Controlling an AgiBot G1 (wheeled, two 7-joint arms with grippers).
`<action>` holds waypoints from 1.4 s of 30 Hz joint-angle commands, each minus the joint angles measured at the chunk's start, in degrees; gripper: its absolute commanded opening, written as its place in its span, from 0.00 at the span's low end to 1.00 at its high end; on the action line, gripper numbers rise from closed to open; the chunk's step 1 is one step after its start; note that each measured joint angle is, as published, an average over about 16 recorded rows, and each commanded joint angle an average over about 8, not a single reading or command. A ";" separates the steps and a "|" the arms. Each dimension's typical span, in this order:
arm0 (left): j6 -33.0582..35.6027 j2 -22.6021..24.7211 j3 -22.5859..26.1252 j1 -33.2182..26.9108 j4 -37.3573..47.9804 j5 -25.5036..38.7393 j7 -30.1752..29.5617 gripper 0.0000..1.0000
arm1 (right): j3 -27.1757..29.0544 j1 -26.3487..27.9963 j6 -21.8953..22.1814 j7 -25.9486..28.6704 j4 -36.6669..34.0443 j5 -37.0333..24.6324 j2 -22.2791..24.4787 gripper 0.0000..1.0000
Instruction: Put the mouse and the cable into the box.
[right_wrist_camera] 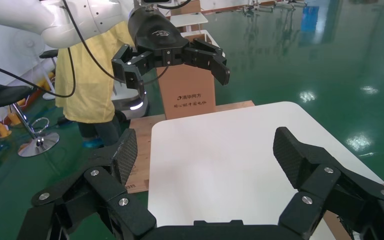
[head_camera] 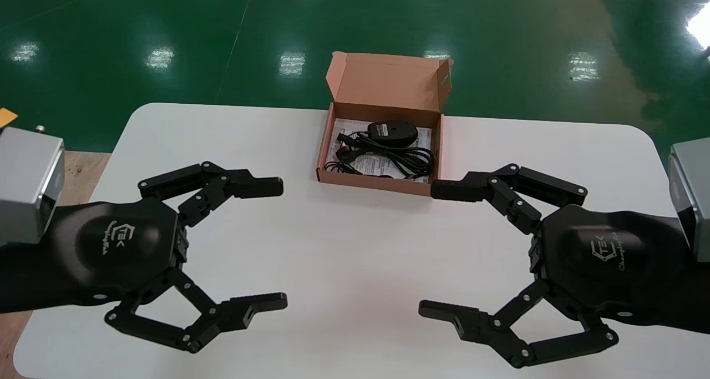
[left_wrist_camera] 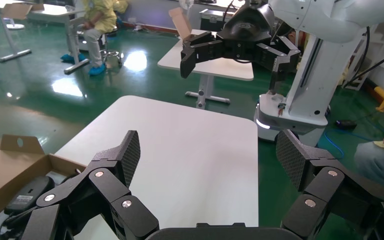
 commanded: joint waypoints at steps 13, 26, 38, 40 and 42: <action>0.00 0.01 0.00 -0.01 0.01 0.00 0.00 1.00 | 0.00 0.00 0.00 0.00 0.00 0.00 0.00 1.00; 0.00 0.01 0.00 -0.01 0.02 0.00 0.00 1.00 | 0.00 0.00 0.00 0.00 0.00 0.00 0.00 1.00; 0.00 0.01 0.00 -0.01 0.02 0.00 0.00 1.00 | 0.00 0.00 0.00 0.00 0.00 0.00 0.00 1.00; 0.00 0.01 0.00 -0.01 0.02 0.00 0.00 1.00 | 0.00 0.00 0.00 0.00 0.00 0.00 0.00 1.00; 0.00 0.01 0.00 -0.01 0.02 0.00 0.00 1.00 | 0.00 0.00 0.00 0.00 0.00 0.00 0.00 1.00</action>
